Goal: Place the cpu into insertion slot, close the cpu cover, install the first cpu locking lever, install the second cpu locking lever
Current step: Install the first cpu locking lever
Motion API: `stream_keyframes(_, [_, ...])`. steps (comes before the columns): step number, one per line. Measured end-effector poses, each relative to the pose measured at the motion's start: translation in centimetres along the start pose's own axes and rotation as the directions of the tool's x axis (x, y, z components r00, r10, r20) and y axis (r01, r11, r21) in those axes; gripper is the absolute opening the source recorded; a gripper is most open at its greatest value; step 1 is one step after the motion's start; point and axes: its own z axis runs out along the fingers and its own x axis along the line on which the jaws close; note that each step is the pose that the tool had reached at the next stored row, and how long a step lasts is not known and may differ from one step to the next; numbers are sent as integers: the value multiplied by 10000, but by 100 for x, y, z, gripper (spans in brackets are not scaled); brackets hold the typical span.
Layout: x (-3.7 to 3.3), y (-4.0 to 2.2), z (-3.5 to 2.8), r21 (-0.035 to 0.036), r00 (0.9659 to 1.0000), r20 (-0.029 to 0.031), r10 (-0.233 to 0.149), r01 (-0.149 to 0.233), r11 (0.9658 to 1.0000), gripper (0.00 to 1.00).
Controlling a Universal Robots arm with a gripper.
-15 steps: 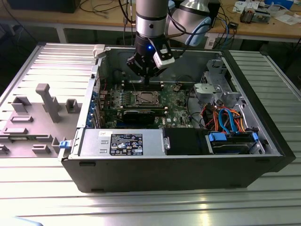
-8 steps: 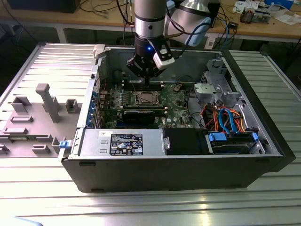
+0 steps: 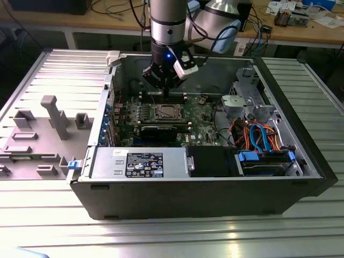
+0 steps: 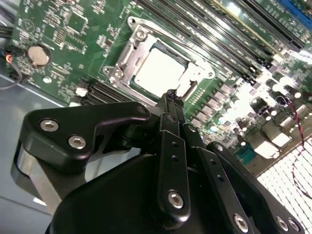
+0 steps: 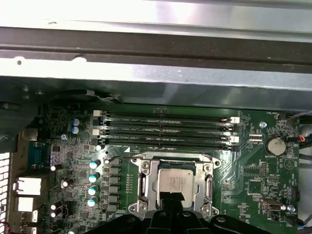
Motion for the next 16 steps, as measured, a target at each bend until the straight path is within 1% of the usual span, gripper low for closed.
stream_keyframes(2, [52, 3, -1, 0, 10000, 7, -2, 2, 10000, 11])
stream_keyframes(4, [152, 8, -3, 2, 10000, 17, -2, 2, 10000, 11])
stream_keyframes(8, [272, 14, -6, 2, 10000, 21, -1, 1, 10000, 11])
stream_keyframes(11, [309, 16, -5, 2, 10000, 23, 56, -56, 10000, 11])
stream_keyframes(14, [321, 16, -3, 7, 9997, 25, 242, -242, 9997, 11])
stream_keyframes(16, [370, 19, -2, 8, 9997, 24, 242, -243, 9997, 11])
